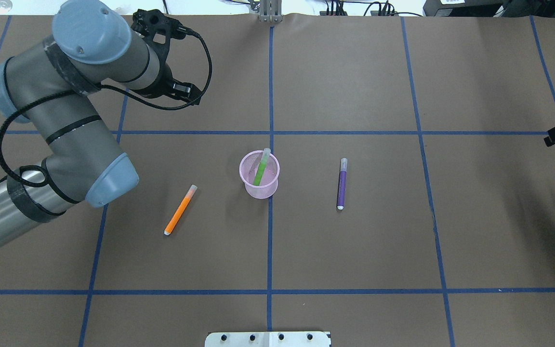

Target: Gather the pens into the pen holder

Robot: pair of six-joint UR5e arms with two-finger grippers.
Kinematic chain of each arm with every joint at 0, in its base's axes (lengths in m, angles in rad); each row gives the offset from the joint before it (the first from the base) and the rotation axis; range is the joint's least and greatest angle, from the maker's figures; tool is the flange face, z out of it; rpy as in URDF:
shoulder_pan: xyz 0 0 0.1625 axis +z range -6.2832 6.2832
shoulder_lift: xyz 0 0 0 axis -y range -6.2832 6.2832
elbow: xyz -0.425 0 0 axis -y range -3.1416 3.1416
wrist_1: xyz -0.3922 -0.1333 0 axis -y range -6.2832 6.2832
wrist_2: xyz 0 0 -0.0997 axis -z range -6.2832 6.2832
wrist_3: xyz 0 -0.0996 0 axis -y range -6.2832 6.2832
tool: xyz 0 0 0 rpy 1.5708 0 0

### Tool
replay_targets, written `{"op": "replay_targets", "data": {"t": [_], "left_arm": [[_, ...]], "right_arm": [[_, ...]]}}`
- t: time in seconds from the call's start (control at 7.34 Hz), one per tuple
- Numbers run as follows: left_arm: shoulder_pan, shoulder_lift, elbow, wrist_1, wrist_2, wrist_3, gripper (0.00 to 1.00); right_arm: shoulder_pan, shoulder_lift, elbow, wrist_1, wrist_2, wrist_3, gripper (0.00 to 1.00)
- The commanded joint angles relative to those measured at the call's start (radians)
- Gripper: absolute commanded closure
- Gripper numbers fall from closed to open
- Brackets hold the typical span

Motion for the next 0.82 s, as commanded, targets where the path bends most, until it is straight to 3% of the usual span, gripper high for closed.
{"op": "replay_targets", "data": {"t": [0.0,0.27,0.68], "left_arm": [[-0.106,0.026,-0.023,0.083,-0.118,0.081,0.09],[-0.131,0.053,-0.040,0.084,-0.143,0.109,0.08],[-0.125,0.055,-0.040,0.084,-0.145,0.109,0.06]], "right_arm": [[0.079,0.000,-0.138,0.002,0.004,-0.259,0.08],[0.096,0.011,-0.246,0.002,0.001,-0.416,0.11],[0.096,0.029,-0.351,-0.006,0.003,-0.504,0.19]]}}
